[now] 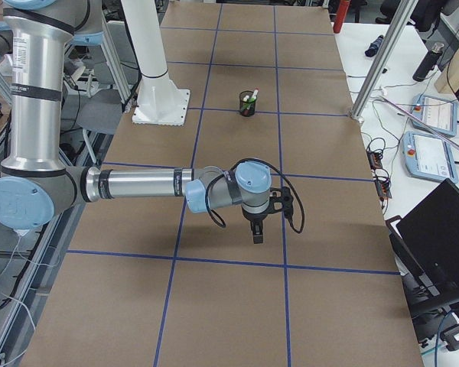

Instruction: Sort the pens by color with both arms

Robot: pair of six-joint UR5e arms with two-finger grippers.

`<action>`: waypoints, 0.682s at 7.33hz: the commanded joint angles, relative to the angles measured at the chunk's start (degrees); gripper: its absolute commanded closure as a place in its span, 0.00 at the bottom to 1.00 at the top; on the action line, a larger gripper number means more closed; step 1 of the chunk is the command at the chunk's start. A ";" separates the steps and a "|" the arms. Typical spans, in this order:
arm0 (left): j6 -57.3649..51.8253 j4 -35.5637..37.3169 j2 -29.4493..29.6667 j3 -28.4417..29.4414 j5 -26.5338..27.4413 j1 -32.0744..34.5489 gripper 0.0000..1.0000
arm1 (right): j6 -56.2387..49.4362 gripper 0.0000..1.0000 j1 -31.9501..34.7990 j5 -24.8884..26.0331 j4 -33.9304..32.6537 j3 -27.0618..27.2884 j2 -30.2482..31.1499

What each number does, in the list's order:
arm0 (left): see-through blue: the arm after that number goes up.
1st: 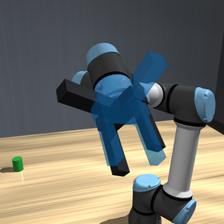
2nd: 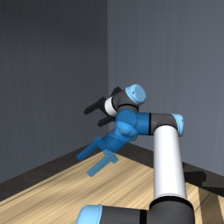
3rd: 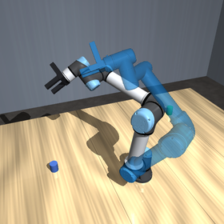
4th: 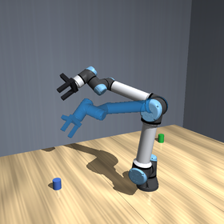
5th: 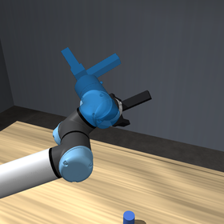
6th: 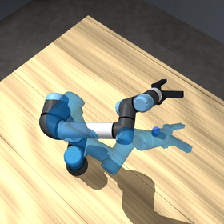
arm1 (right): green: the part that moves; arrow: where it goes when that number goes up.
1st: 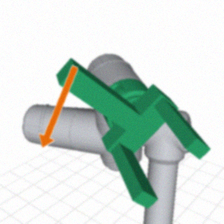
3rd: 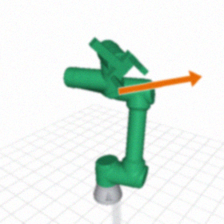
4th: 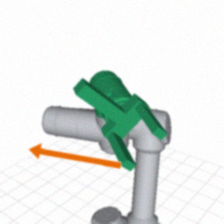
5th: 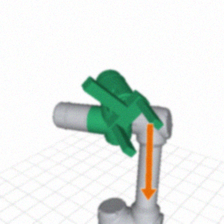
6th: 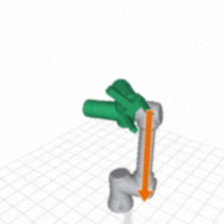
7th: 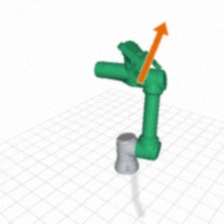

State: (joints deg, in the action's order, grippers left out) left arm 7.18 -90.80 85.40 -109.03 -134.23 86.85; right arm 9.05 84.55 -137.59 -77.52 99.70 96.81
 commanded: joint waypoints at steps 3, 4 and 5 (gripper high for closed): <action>0.20 -0.96 -0.23 -0.83 -0.15 -0.28 0.00 | 0.18 0.00 0.00 0.04 0.09 -0.13 -0.57; 0.20 -0.96 -0.23 -0.83 -0.15 -0.28 0.00 | 0.18 0.00 0.00 0.04 0.09 0.05 -0.57; 0.20 -0.96 -0.23 -0.83 -0.15 -0.28 0.00 | 0.18 0.00 0.00 0.04 0.09 0.22 -0.57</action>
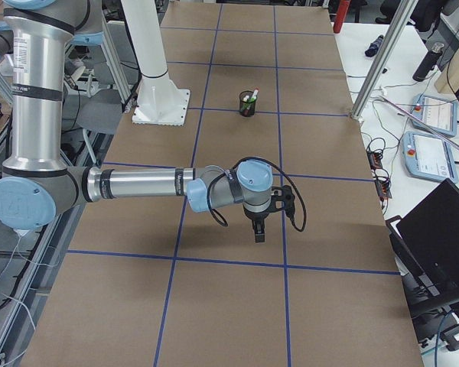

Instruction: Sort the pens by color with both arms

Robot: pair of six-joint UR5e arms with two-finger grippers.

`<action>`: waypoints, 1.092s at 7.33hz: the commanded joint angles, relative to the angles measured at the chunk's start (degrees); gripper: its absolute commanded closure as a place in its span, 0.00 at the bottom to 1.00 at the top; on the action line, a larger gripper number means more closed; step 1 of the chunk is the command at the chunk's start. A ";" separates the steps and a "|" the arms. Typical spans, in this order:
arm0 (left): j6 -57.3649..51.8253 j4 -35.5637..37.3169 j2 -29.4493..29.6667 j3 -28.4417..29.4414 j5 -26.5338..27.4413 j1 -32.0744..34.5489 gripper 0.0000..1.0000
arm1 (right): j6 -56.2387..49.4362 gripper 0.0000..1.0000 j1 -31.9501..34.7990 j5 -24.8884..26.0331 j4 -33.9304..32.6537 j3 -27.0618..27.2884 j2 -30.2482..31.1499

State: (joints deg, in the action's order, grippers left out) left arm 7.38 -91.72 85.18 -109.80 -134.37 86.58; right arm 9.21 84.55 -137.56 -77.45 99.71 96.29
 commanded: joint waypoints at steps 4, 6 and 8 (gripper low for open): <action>0.00 -0.13 -0.27 -0.06 -0.01 -0.01 0.00 | -0.16 0.00 -0.09 -1.48 0.10 0.31 -0.05; 0.00 -0.13 -0.28 -0.24 -0.01 -0.01 0.00 | -0.24 0.00 -0.09 -2.10 0.62 0.31 -0.13; 0.00 -0.13 -0.28 -0.33 -0.01 -0.01 0.00 | 0.02 0.00 -0.09 -2.19 5.02 -0.21 0.39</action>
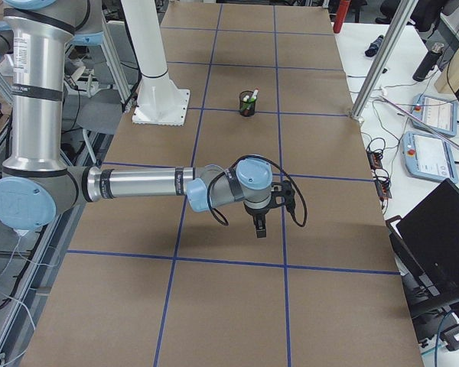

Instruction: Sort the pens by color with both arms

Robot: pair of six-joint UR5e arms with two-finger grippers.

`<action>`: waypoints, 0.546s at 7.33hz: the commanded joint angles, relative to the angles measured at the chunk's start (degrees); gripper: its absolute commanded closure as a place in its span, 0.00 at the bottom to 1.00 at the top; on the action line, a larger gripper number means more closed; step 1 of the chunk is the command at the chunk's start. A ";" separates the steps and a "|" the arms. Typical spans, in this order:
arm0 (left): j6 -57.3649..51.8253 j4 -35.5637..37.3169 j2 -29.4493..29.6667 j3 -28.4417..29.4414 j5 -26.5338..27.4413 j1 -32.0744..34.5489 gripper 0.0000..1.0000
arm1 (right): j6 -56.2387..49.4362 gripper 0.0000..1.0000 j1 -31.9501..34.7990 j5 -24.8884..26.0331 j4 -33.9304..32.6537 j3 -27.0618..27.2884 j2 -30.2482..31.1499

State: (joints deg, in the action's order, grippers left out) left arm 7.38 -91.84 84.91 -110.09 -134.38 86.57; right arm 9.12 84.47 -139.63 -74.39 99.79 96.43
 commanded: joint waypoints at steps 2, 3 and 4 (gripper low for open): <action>0.00 0.00 0.00 0.05 0.00 0.00 0.00 | 0.11 0.00 0.00 -0.20 1.97 -0.39 0.34; 0.00 0.00 0.00 0.05 0.00 0.00 0.00 | 0.03 0.00 0.00 -0.11 1.97 -0.39 0.34; 0.00 0.00 0.00 0.05 0.00 0.00 0.00 | 0.29 0.00 -0.09 -0.20 1.97 -0.39 0.34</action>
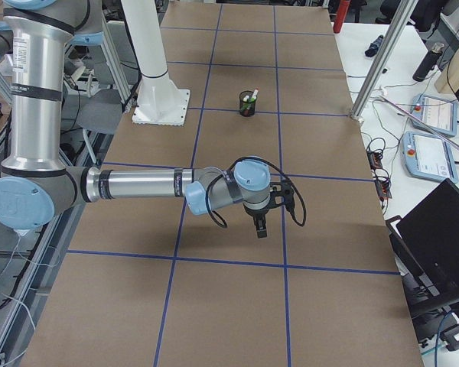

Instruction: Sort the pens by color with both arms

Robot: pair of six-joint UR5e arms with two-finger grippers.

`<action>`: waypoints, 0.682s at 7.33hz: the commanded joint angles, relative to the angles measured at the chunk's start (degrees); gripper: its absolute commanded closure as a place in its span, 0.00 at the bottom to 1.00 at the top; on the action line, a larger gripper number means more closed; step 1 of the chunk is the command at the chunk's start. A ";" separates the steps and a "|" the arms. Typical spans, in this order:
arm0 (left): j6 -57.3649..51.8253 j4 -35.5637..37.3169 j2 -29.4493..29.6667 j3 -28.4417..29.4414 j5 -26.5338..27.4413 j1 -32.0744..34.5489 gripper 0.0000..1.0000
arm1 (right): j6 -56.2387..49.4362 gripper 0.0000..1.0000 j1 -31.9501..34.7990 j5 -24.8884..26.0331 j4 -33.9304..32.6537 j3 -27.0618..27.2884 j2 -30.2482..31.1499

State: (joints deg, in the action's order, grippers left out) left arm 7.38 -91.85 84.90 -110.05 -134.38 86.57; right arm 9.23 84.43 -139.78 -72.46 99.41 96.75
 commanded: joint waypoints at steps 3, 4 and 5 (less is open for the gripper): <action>0.00 -0.09 0.00 0.36 0.00 0.00 0.00 | 2.72 0.00 -0.14 -3.11 0.12 0.17 -0.07; 0.00 -0.09 0.00 0.63 0.00 -0.09 0.00 | 5.08 0.00 -0.49 -3.21 0.21 0.52 -0.60; 0.00 -0.09 0.00 0.72 0.00 -0.09 0.00 | 8.67 0.00 -2.06 -3.04 3.17 0.96 -0.78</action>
State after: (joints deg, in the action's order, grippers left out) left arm 7.38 -91.93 84.90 -109.52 -134.39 86.52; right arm 14.08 83.74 -142.68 -71.67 99.89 96.31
